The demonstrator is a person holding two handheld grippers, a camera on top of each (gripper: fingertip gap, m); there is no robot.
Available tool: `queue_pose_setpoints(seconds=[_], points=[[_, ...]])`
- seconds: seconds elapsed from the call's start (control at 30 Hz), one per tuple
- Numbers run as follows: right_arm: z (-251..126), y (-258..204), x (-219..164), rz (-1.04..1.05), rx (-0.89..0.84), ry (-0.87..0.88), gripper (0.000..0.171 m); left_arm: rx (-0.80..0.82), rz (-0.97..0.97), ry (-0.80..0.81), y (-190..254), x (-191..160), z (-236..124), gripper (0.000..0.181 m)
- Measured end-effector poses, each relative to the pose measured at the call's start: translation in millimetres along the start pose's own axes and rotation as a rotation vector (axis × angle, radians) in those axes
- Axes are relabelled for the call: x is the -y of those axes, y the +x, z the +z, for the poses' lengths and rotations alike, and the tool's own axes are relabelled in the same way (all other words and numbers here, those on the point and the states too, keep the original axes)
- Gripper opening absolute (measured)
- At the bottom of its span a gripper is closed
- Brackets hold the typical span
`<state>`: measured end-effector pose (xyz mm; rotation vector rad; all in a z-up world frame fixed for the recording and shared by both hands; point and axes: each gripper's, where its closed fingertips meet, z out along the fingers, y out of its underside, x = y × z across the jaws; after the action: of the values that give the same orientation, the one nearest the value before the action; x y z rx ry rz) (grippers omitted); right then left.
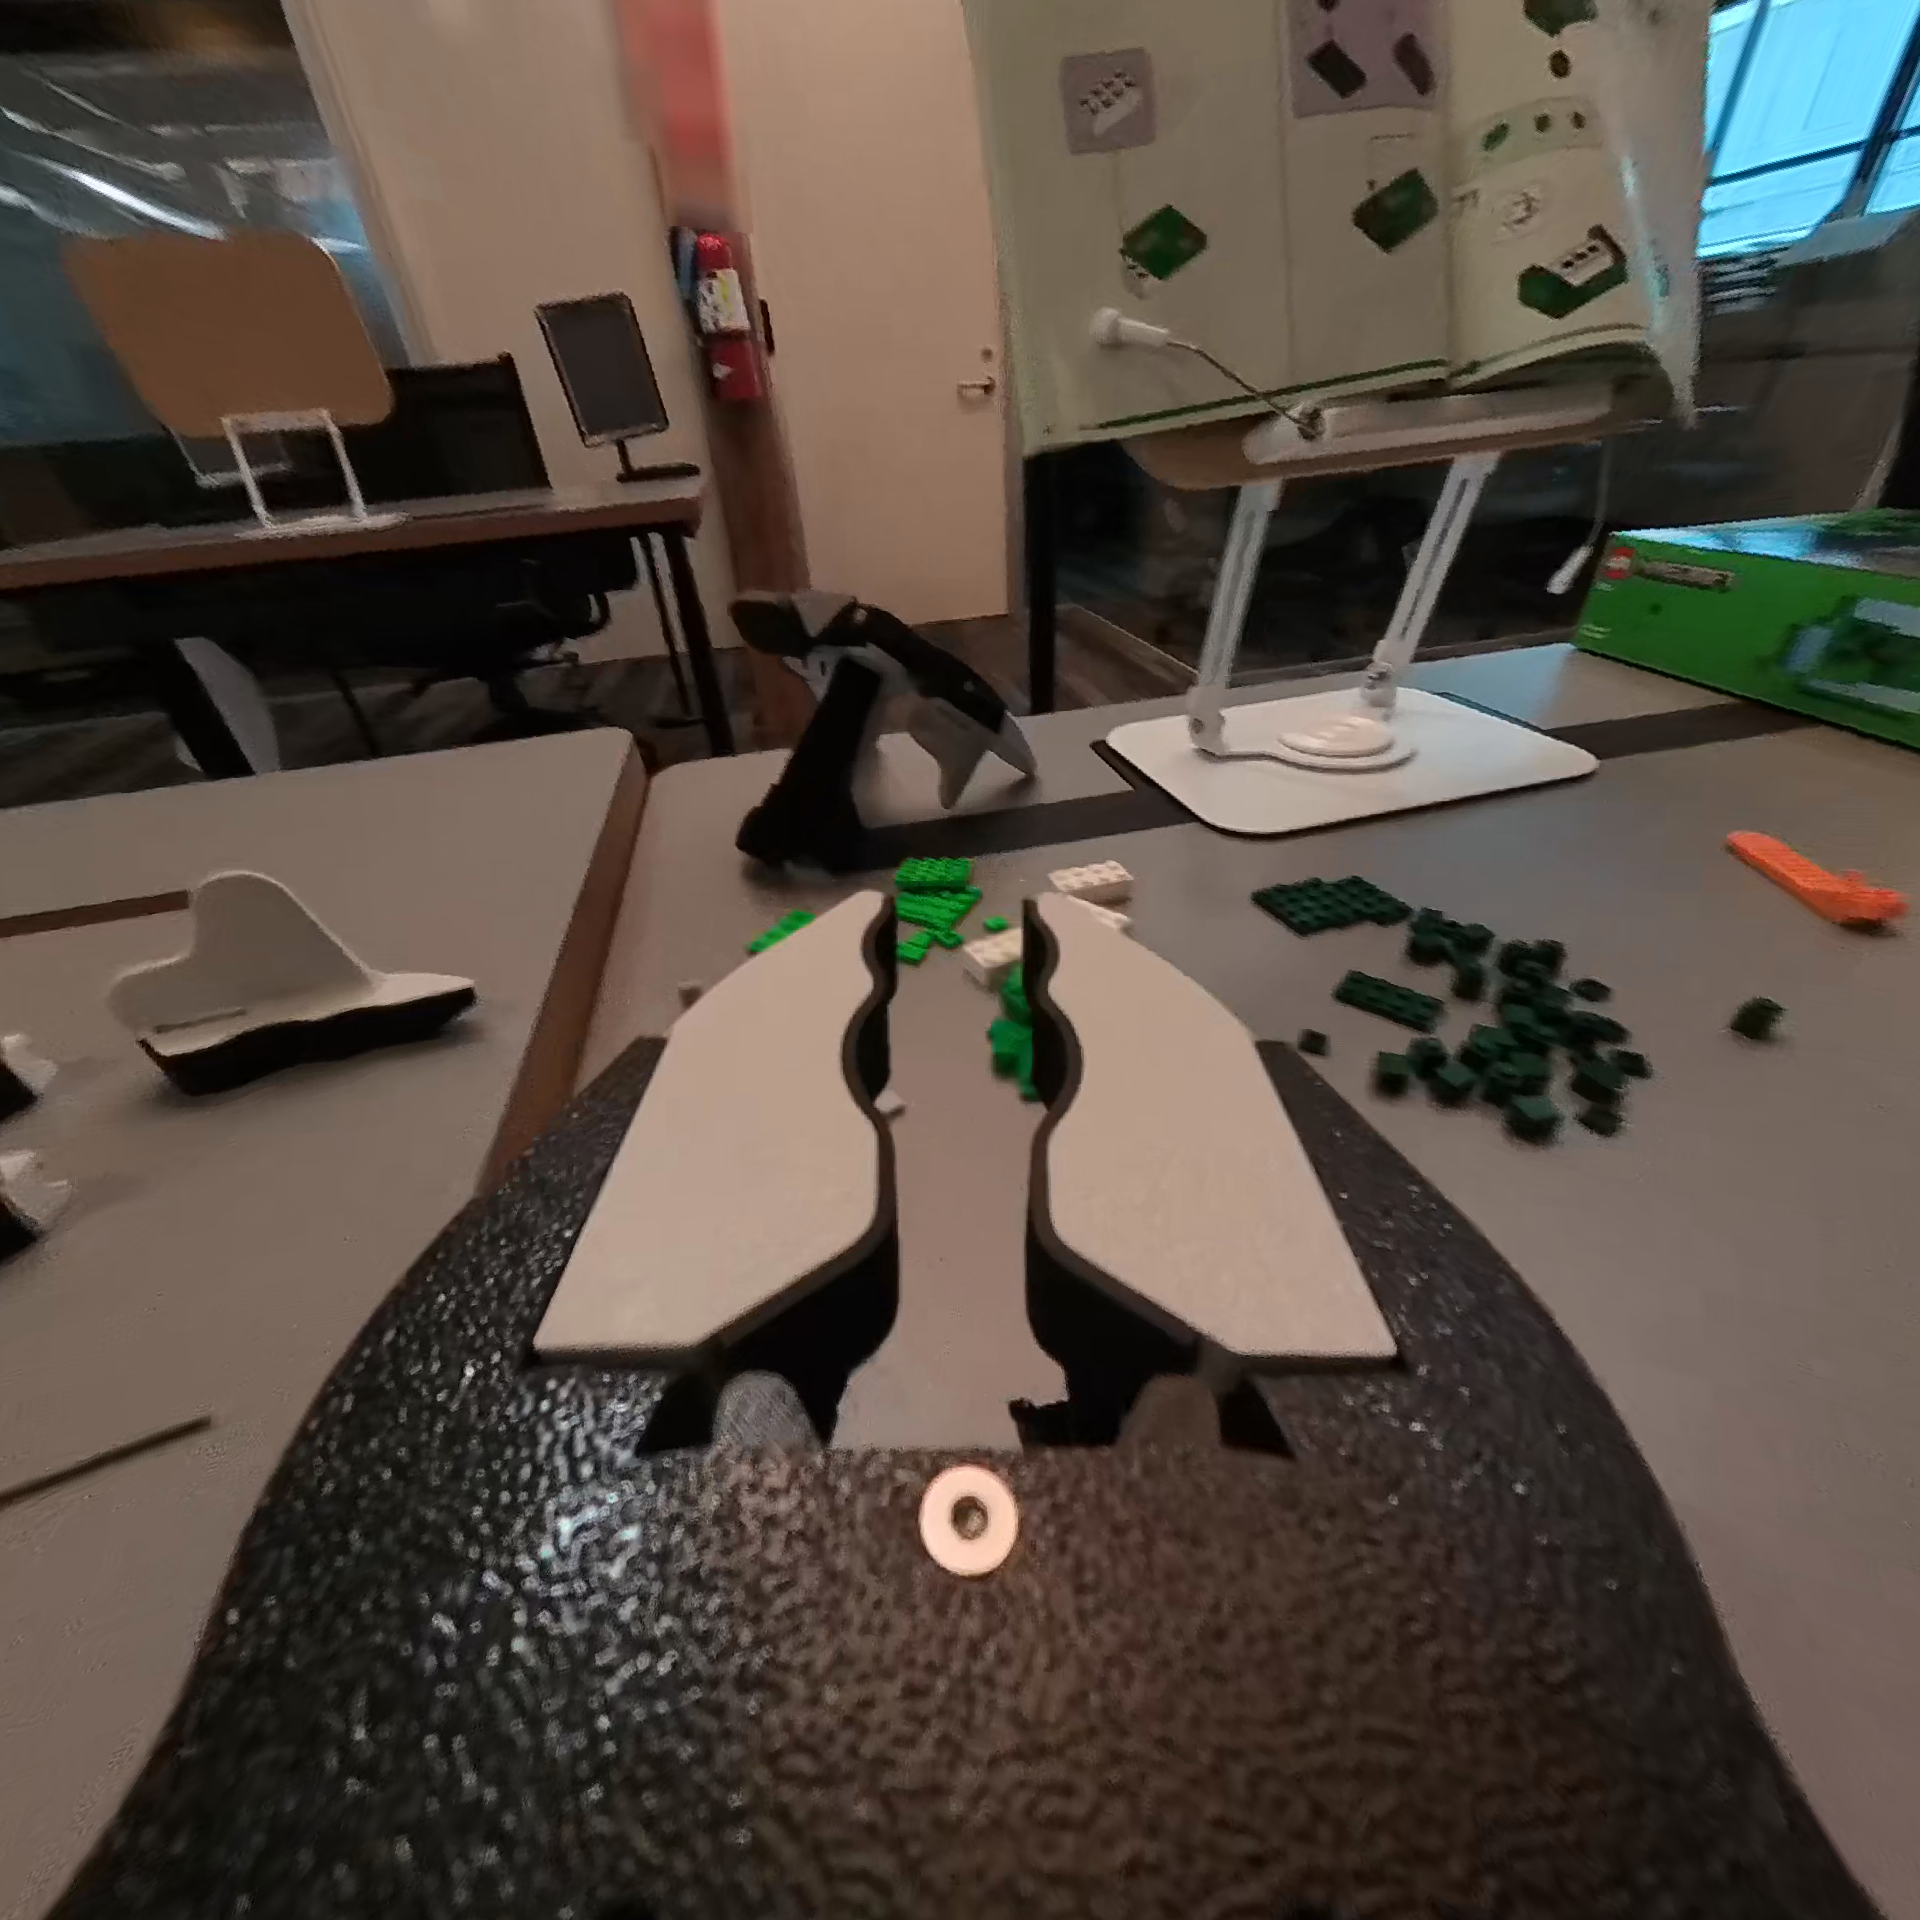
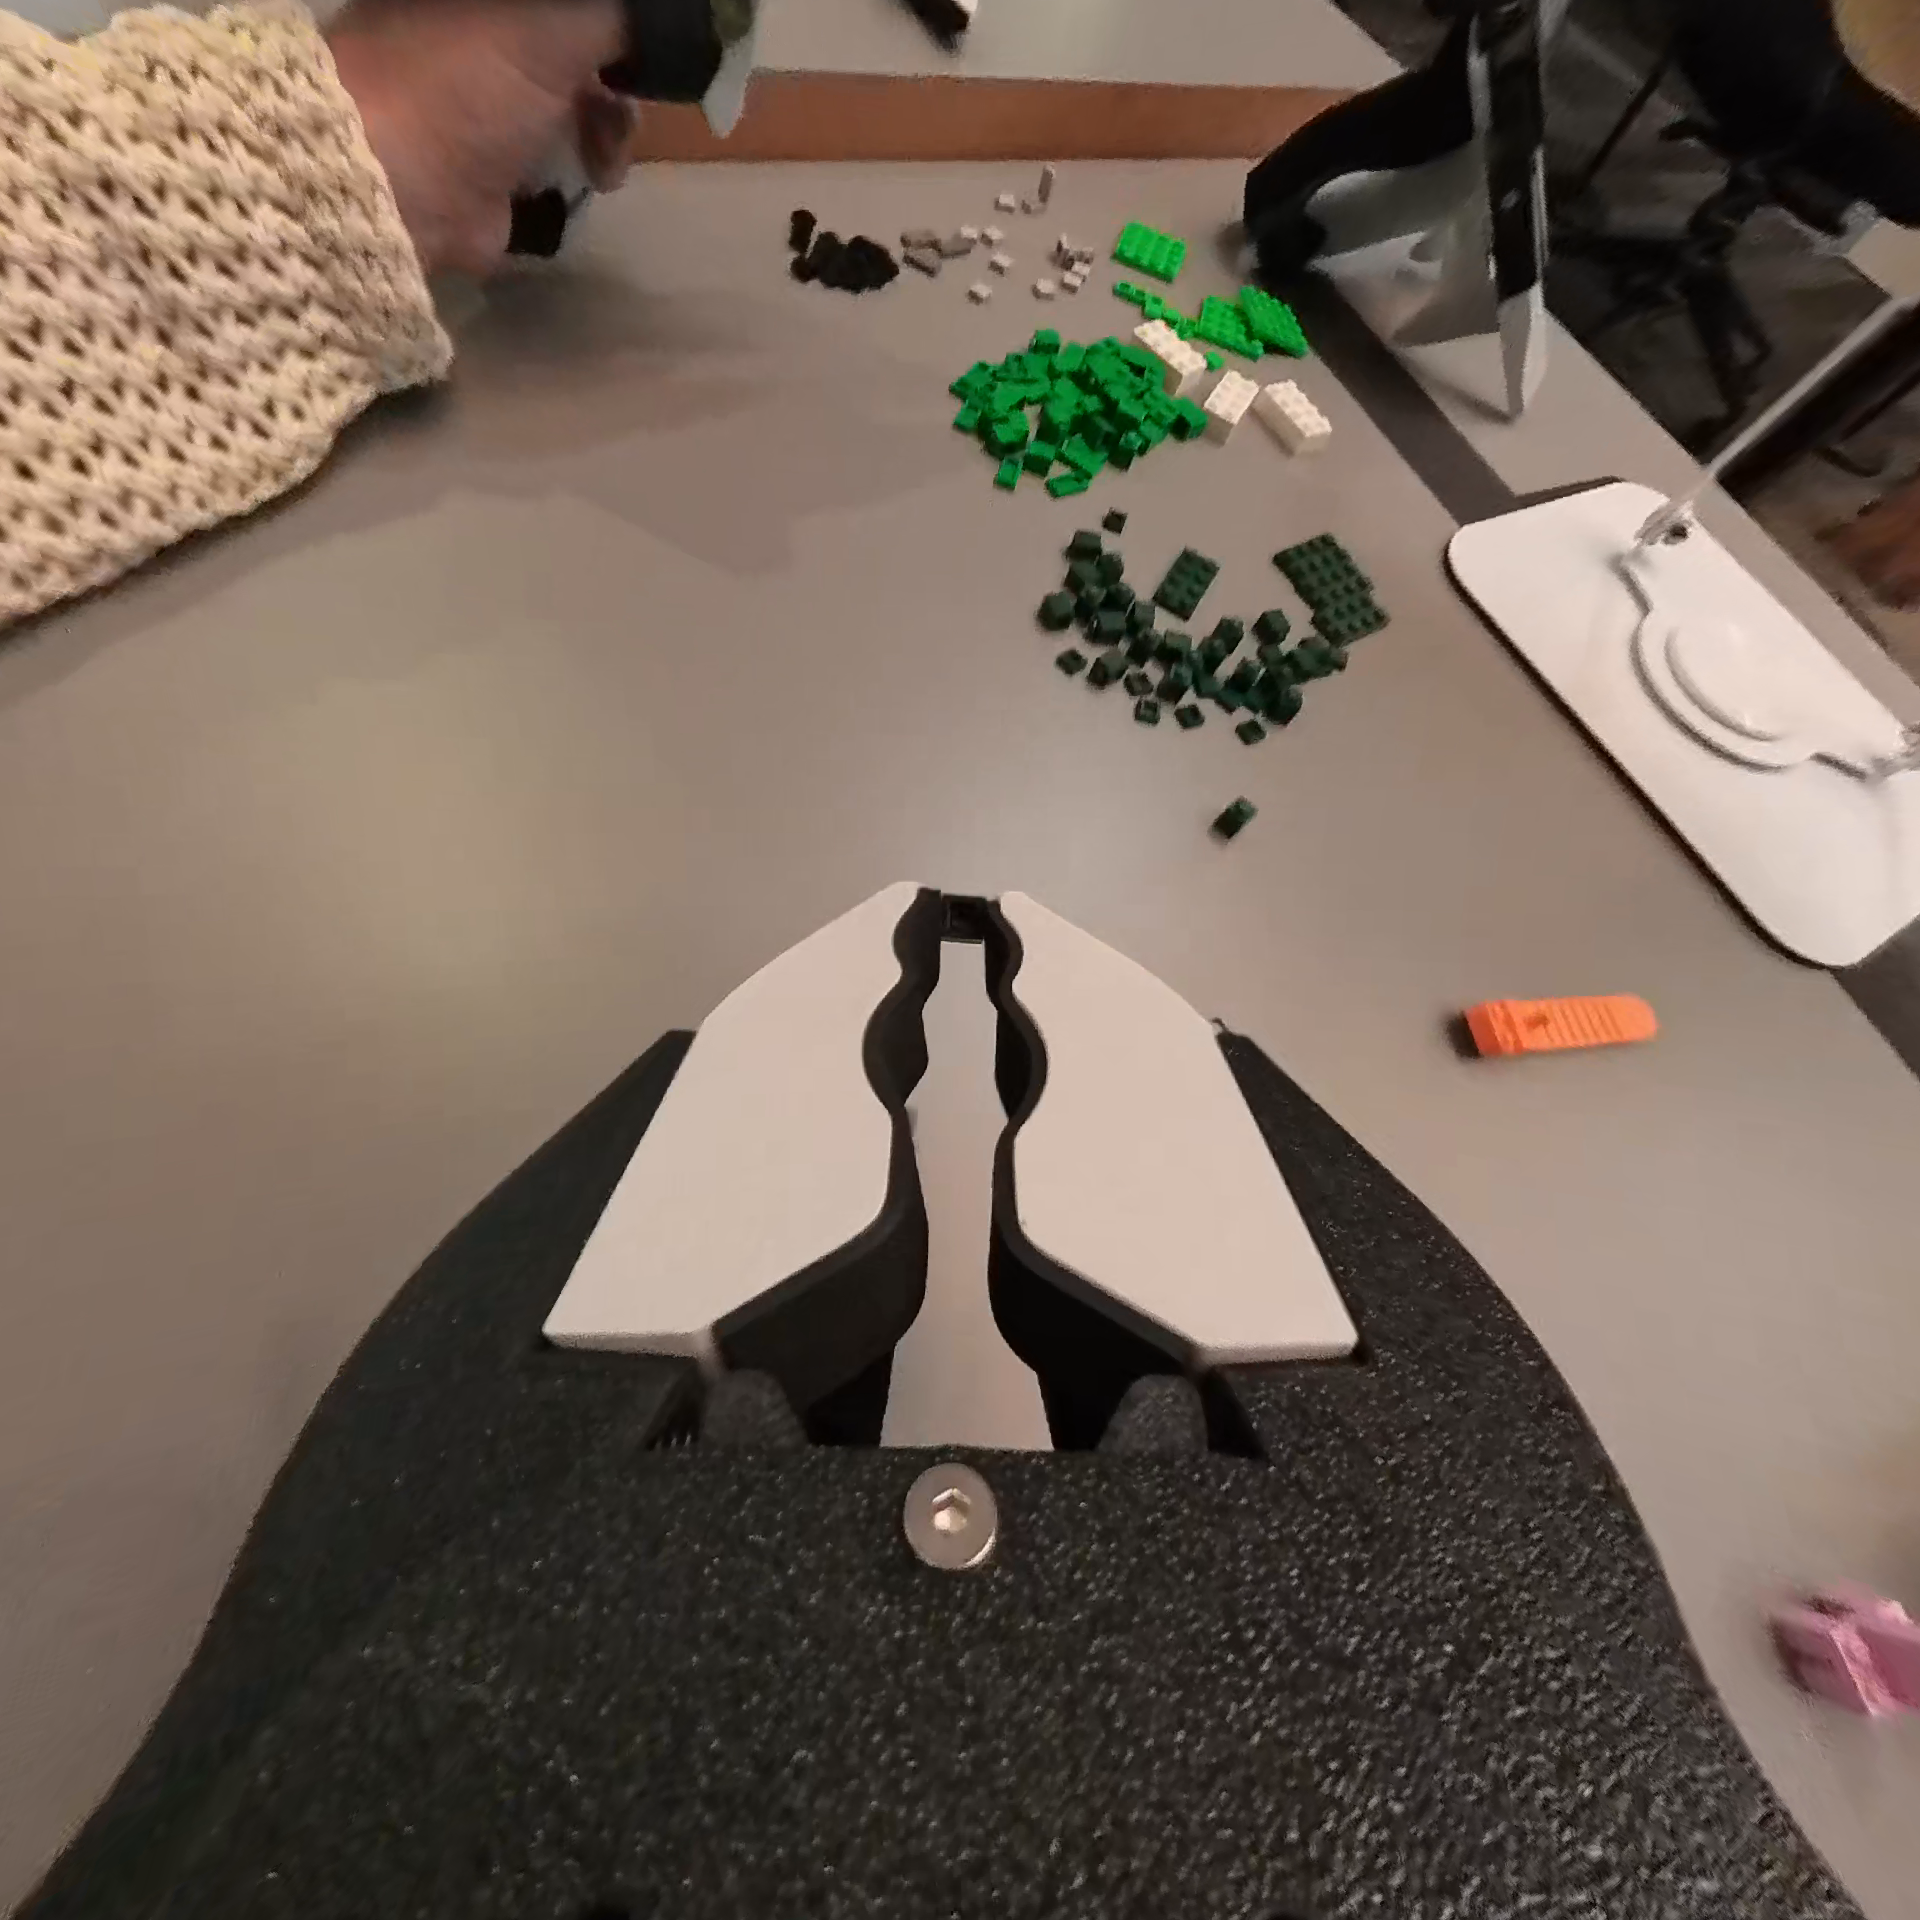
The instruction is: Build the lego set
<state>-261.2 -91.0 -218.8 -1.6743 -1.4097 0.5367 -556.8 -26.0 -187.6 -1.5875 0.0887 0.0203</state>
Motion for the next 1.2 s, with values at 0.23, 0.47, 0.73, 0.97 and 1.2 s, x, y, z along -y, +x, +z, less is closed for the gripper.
queue_pose_setpoints(seconds=[0.23,0.47,0.73,0.97,1.2], points=[[-24.0,1.4,-42.2,-0.077,0.039,-0.09,0.008,-0.192,-0.061,-0.194,56.0,-5.7,-30.6,0.049],[-28.8,-4.0,-70.4,-0.284,-0.035,-0.14,0.008,-0.241,-0.01,-0.382,94.9,-27.4,-82.9,0.065],[-22.8,-20.6,-84.3,-0.216,0.094,-0.166,0.008,-0.218,0.014,-0.444,119.9,-45.3,-117.0,0.062],[-28.2,-27.1,-55.1,-0.384,0.05,-0.005,0.008,-0.39,-0.008,-0.436,173.6,-36.5,-126.3,0.058],[-42.1,-39.3,-19.5,-0.502,0.006,0.162,0.007,-0.665,-0.158,-0.35,236.9,-11.8,-127.0,0.039]])
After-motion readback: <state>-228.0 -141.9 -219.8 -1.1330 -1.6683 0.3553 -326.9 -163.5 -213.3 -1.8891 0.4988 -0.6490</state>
